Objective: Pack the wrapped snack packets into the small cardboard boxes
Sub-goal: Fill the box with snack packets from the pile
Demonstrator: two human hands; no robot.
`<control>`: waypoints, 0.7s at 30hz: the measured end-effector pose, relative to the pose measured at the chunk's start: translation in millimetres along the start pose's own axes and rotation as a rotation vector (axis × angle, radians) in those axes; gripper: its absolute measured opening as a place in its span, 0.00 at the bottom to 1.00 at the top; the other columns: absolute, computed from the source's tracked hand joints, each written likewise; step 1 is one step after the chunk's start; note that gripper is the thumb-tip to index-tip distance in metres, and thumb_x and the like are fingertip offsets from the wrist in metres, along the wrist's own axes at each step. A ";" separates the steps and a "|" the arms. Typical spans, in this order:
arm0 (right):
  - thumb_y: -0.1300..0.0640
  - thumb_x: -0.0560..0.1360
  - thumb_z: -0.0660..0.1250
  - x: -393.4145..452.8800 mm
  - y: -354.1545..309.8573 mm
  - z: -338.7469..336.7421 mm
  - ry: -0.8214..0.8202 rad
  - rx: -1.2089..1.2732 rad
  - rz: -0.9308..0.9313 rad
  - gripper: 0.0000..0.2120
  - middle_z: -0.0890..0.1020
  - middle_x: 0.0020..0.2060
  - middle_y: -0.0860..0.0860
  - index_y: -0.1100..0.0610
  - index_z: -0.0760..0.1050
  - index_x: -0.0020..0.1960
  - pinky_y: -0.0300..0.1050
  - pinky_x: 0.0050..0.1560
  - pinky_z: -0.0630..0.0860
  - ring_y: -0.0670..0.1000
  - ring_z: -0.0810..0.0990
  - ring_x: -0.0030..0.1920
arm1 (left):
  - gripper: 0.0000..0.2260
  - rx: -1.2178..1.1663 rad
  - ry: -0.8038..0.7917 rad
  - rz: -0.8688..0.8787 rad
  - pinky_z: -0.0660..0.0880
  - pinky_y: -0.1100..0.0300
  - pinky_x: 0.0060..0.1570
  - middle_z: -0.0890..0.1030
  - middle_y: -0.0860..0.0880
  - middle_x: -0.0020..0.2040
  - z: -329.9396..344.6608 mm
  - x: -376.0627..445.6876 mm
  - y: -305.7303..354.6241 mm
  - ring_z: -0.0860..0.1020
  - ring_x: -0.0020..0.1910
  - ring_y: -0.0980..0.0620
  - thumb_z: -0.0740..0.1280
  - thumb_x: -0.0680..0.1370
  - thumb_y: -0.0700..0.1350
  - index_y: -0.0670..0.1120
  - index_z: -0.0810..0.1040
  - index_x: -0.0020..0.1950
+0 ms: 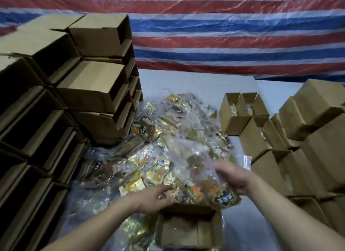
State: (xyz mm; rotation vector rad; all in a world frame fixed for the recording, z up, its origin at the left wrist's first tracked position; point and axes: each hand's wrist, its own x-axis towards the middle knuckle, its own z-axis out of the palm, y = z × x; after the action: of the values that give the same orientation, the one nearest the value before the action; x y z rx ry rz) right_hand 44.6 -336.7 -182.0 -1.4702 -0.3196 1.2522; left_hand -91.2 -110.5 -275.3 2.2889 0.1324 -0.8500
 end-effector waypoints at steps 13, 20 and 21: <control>0.37 0.77 0.59 61.0 114.6 75.5 -0.149 -1.024 0.172 0.15 0.82 0.56 0.51 0.45 0.76 0.55 0.45 0.54 0.76 0.56 0.80 0.56 | 0.17 -0.373 0.081 -0.014 0.73 0.63 0.51 0.80 0.51 0.48 36.2 3.5 -16.2 0.76 0.45 0.59 0.56 0.83 0.59 0.51 0.78 0.51; 0.40 0.78 0.61 81.7 158.4 74.2 -0.172 -1.336 0.436 0.29 0.75 0.67 0.58 0.51 0.61 0.74 0.58 0.66 0.72 0.62 0.75 0.66 | 0.21 -0.275 0.099 -0.004 0.69 0.61 0.40 0.75 0.49 0.39 36.3 8.3 -21.8 0.72 0.36 0.55 0.57 0.83 0.58 0.42 0.79 0.50; 0.40 0.77 0.62 81.9 161.3 75.6 -0.130 -1.313 0.472 0.29 0.74 0.68 0.56 0.49 0.61 0.74 0.58 0.67 0.71 0.61 0.74 0.67 | 0.21 -0.251 0.129 -0.005 0.68 0.60 0.39 0.76 0.49 0.39 39.7 10.0 -20.6 0.71 0.35 0.54 0.57 0.83 0.58 0.42 0.79 0.49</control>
State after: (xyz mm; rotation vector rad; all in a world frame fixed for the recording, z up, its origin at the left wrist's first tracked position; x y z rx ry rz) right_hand -52.4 -287.5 -345.1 -2.6747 -1.0626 1.5900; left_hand -111.3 -121.3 -315.1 2.1063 0.2868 -0.6479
